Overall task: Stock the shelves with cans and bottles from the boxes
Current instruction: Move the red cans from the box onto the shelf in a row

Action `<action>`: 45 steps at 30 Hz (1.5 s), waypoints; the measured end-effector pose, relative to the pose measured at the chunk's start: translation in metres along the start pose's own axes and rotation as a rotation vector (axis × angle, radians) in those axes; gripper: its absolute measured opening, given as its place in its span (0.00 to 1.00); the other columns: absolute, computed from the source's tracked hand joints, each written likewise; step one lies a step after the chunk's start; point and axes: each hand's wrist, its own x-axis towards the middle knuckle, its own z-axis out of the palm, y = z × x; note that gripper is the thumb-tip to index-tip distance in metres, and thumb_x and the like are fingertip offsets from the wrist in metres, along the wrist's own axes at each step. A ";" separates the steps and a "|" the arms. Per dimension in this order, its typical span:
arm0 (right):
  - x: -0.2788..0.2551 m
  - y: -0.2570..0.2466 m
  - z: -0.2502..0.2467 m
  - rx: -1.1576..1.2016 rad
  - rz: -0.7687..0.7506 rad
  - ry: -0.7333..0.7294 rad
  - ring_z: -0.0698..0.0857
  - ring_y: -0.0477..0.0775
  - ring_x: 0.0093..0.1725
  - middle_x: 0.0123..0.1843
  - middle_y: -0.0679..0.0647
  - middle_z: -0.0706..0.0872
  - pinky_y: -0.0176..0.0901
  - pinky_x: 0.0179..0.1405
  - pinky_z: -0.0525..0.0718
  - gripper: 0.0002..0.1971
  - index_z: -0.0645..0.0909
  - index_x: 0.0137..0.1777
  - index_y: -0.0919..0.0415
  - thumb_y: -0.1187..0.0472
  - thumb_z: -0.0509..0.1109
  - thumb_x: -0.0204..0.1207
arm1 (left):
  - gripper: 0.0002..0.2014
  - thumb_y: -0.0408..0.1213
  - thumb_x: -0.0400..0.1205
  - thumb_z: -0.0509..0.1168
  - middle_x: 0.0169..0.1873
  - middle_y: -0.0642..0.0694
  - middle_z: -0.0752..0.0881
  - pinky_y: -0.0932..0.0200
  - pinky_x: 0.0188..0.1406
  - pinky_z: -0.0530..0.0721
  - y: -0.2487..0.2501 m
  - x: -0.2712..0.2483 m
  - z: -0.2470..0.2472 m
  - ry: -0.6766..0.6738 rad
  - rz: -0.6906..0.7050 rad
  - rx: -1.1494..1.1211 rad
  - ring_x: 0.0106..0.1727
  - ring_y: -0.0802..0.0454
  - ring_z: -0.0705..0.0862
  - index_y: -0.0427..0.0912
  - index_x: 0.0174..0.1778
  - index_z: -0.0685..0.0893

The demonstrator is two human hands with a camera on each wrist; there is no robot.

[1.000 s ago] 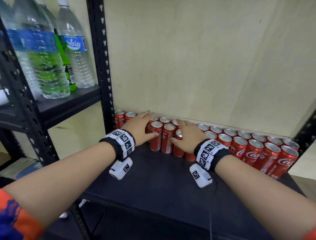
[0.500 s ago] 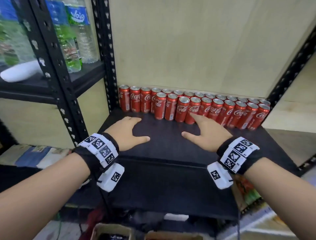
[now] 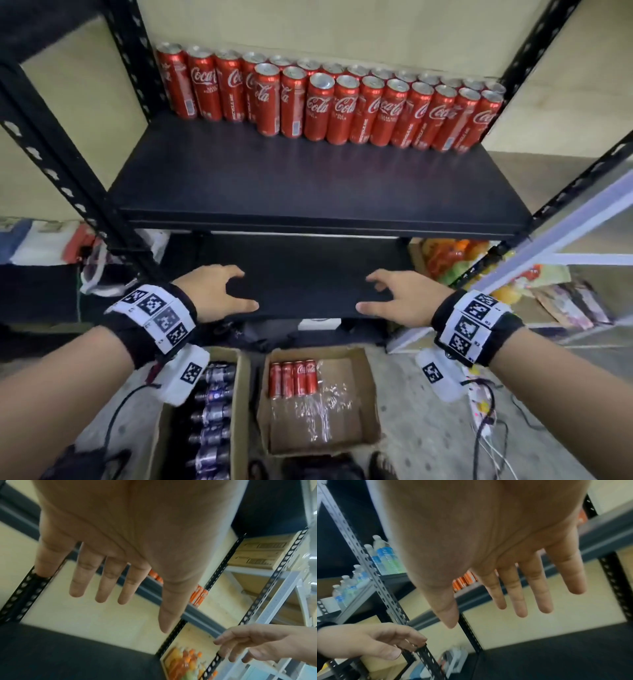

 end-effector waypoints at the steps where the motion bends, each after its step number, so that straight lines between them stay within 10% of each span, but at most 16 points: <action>1: 0.000 0.011 0.014 0.008 0.010 -0.063 0.82 0.51 0.70 0.73 0.51 0.83 0.43 0.69 0.77 0.41 0.69 0.82 0.50 0.28 0.68 0.75 | 0.40 0.66 0.75 0.72 0.74 0.48 0.78 0.59 0.70 0.76 0.002 0.002 0.016 -0.037 -0.015 -0.004 0.73 0.50 0.78 0.52 0.81 0.73; 7: -0.006 0.075 0.109 0.036 0.082 -0.379 0.79 0.55 0.72 0.80 0.50 0.76 0.47 0.71 0.78 0.40 0.67 0.84 0.46 0.28 0.66 0.76 | 0.28 0.60 0.83 0.66 0.74 0.52 0.78 0.64 0.64 0.73 0.037 0.004 0.113 -0.332 -0.002 0.068 0.73 0.53 0.78 0.51 0.76 0.76; 12: -0.008 0.123 0.178 0.069 0.148 -0.577 0.78 0.58 0.74 0.79 0.56 0.77 0.45 0.70 0.76 0.36 0.70 0.83 0.53 0.34 0.66 0.80 | 0.39 0.65 0.80 0.67 0.82 0.47 0.71 0.58 0.74 0.73 0.043 0.011 0.208 -0.530 -0.158 0.021 0.80 0.47 0.72 0.52 0.85 0.67; 16: -0.001 0.156 0.228 0.102 0.194 -0.658 0.78 0.58 0.75 0.78 0.55 0.78 0.42 0.67 0.74 0.34 0.70 0.83 0.52 0.36 0.67 0.81 | 0.29 0.57 0.82 0.69 0.73 0.48 0.81 0.67 0.54 0.73 0.053 0.009 0.269 -0.621 -0.196 0.016 0.70 0.50 0.80 0.49 0.77 0.77; 20: 0.009 0.181 0.275 0.165 0.213 -0.581 0.82 0.58 0.70 0.76 0.56 0.79 0.41 0.60 0.77 0.35 0.69 0.83 0.52 0.39 0.71 0.79 | 0.23 0.49 0.82 0.71 0.62 0.46 0.84 0.64 0.49 0.76 0.051 0.012 0.319 -0.579 -0.290 -0.058 0.56 0.48 0.82 0.47 0.72 0.78; 25: 0.041 0.211 0.329 0.159 0.184 -0.501 0.81 0.62 0.70 0.78 0.60 0.76 0.50 0.67 0.80 0.43 0.56 0.89 0.50 0.39 0.70 0.79 | 0.31 0.52 0.84 0.67 0.75 0.39 0.79 0.54 0.65 0.80 0.028 0.033 0.379 -0.578 -0.417 -0.074 0.71 0.40 0.81 0.43 0.81 0.71; 31: 0.093 0.246 0.421 0.192 0.224 -0.563 0.77 0.64 0.77 0.83 0.61 0.71 0.52 0.72 0.77 0.47 0.47 0.91 0.53 0.38 0.68 0.81 | 0.30 0.50 0.86 0.66 0.76 0.39 0.78 0.56 0.62 0.76 0.000 0.076 0.458 -0.612 -0.454 -0.085 0.73 0.39 0.79 0.42 0.82 0.69; 37: 0.149 0.281 0.523 0.131 0.198 -0.614 0.86 0.61 0.52 0.60 0.60 0.86 0.46 0.43 0.79 0.46 0.56 0.85 0.55 0.34 0.67 0.73 | 0.25 0.49 0.84 0.68 0.66 0.43 0.83 0.54 0.51 0.77 -0.033 0.134 0.538 -0.588 -0.460 -0.119 0.55 0.42 0.81 0.46 0.75 0.76; 45: 0.232 0.295 0.604 0.124 0.173 -0.608 0.86 0.63 0.58 0.63 0.58 0.86 0.54 0.61 0.86 0.33 0.72 0.76 0.53 0.36 0.69 0.77 | 0.28 0.56 0.77 0.68 0.63 0.39 0.84 0.44 0.58 0.85 -0.070 0.232 0.640 -0.579 -0.413 -0.047 0.58 0.36 0.84 0.48 0.72 0.76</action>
